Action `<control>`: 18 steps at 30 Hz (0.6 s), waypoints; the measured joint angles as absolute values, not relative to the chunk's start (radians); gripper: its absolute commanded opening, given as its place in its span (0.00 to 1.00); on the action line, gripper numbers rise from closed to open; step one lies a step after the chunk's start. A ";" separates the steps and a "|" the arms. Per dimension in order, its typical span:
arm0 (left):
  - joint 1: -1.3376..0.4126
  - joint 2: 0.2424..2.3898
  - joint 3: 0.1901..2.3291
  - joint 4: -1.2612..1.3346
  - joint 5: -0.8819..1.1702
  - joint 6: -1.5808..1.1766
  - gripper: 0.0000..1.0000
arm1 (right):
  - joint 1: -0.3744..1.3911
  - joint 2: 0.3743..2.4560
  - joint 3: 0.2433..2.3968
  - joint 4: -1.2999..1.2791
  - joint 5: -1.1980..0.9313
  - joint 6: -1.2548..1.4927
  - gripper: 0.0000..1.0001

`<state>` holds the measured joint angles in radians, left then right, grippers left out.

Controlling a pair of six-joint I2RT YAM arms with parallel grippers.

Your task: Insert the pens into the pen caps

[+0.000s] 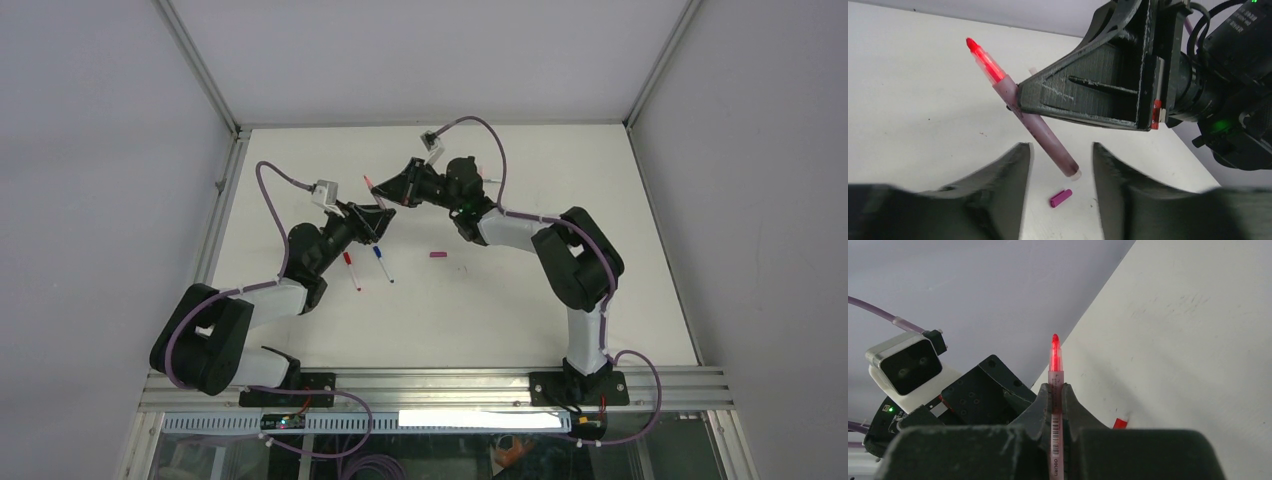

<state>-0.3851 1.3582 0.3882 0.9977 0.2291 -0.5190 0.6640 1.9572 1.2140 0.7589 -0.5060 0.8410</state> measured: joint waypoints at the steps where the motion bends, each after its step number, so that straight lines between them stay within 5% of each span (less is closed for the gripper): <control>1: -0.385 1.358 0.388 0.999 0.227 -0.522 0.30 | 0.666 1.957 1.209 0.759 -0.506 0.840 0.00; 3: -0.385 1.358 0.386 1.004 0.217 -0.527 0.04 | 0.667 1.957 1.202 0.759 -0.506 0.839 0.00; 4: -0.384 1.359 0.382 1.000 0.208 -0.532 0.00 | 0.668 1.956 1.198 0.767 -0.506 0.836 0.00; 16: -0.378 1.361 0.376 1.001 0.169 -0.540 0.00 | 0.663 1.942 1.195 0.773 -0.505 0.813 0.00; 18: -0.378 1.361 0.376 0.996 0.168 -0.538 0.00 | 0.663 1.942 1.195 0.772 -0.506 0.812 0.24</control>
<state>-0.3782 1.3613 0.3756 0.9958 0.1684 -0.5377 0.6628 1.9423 1.1954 0.7715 -0.5060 0.8116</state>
